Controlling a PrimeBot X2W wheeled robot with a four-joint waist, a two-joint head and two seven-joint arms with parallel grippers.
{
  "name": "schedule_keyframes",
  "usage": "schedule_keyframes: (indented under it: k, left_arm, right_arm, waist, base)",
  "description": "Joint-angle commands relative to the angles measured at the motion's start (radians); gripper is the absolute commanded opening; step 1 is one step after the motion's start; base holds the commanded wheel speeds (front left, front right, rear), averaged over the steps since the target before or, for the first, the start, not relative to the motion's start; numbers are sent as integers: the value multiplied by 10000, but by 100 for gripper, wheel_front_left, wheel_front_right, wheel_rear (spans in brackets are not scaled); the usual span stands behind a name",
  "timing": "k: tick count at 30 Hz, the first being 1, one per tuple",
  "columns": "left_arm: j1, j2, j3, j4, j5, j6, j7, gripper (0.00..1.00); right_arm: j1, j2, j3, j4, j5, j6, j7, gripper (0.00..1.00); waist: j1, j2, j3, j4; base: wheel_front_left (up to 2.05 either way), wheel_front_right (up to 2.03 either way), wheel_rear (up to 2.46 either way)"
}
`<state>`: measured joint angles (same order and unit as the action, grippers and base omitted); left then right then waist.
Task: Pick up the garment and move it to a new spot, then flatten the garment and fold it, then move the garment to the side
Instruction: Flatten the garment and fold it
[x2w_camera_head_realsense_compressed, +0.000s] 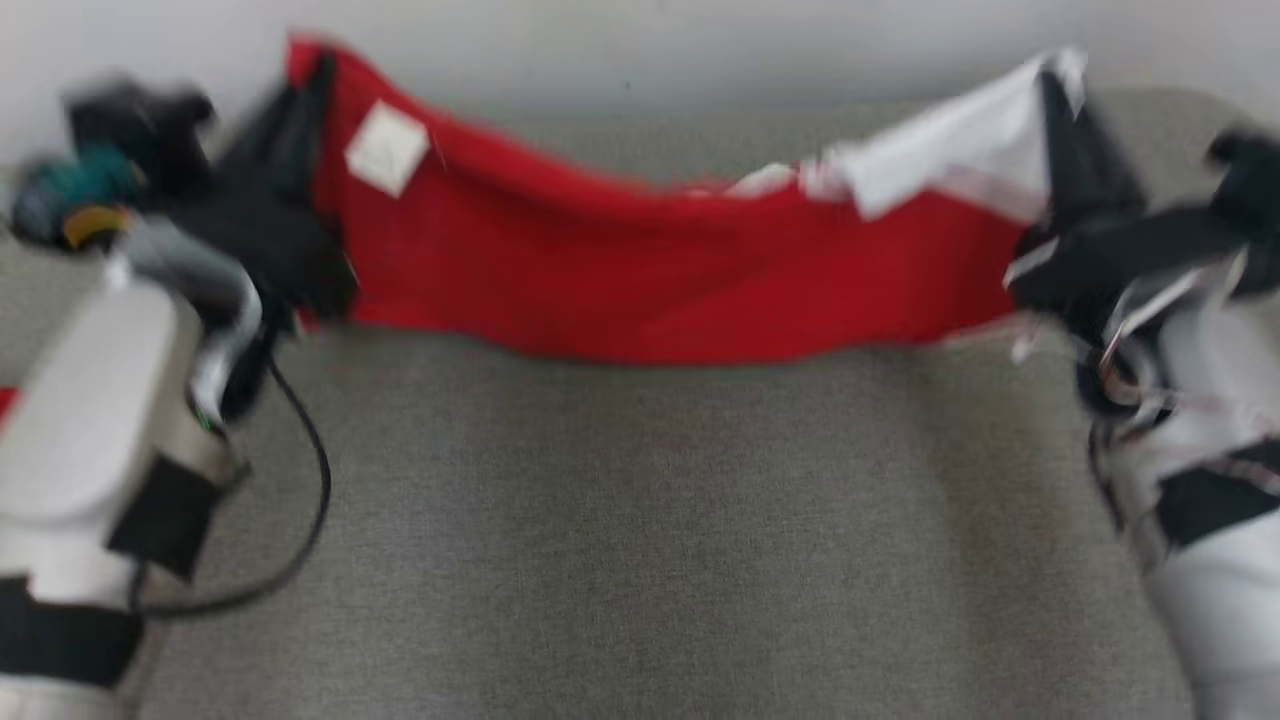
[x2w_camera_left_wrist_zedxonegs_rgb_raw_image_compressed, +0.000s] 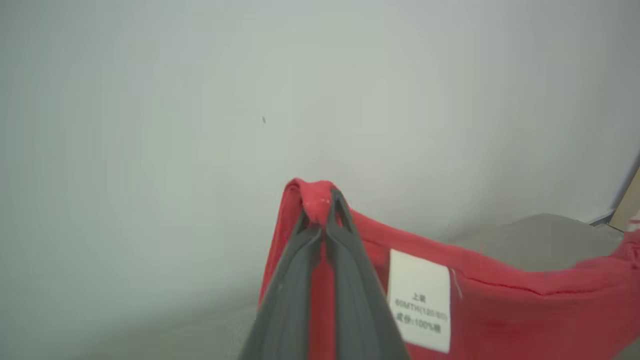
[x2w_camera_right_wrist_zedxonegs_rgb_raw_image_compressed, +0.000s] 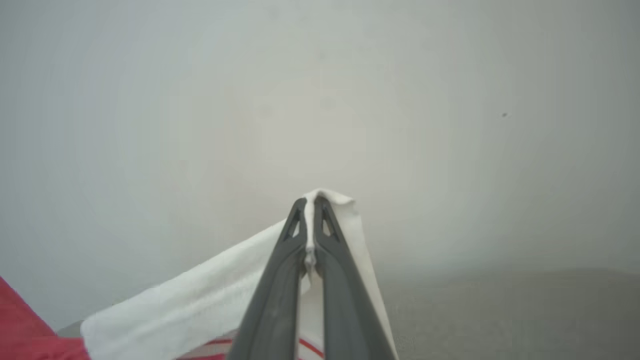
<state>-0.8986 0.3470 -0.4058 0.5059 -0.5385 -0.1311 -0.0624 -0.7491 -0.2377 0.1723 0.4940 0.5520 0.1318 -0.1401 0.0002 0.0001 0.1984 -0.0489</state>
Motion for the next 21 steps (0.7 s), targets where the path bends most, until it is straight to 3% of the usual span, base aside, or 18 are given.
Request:
schedule_keyframes:
  k: [1, 11, 21]
  left_arm:
    - [-624, 24, 106, -40, -214, 15, 115, 0]
    - [-6232, -145, 559, 1264, -653, 35, 945, 0]
    - [-10289, -474, 415, 3521, -314, 28, 599, 0]
  right_arm:
    - [-648, -179, -140, 82, 117, -21, 167, 0]
    - [-6779, -726, -674, 1187, -60, -21, 1200, 0]
    - [-11119, -624, -129, 2866, -1373, -21, 939, 0]
  waist:
    - [-2, -1, 1292, -227]
    - [-2, -1, 3619, -234]
    - [-2, -1, 4144, -563]
  base:
    - [0, 0, 0]
    - [0, 0, 0]
    - [0, 0, 0]
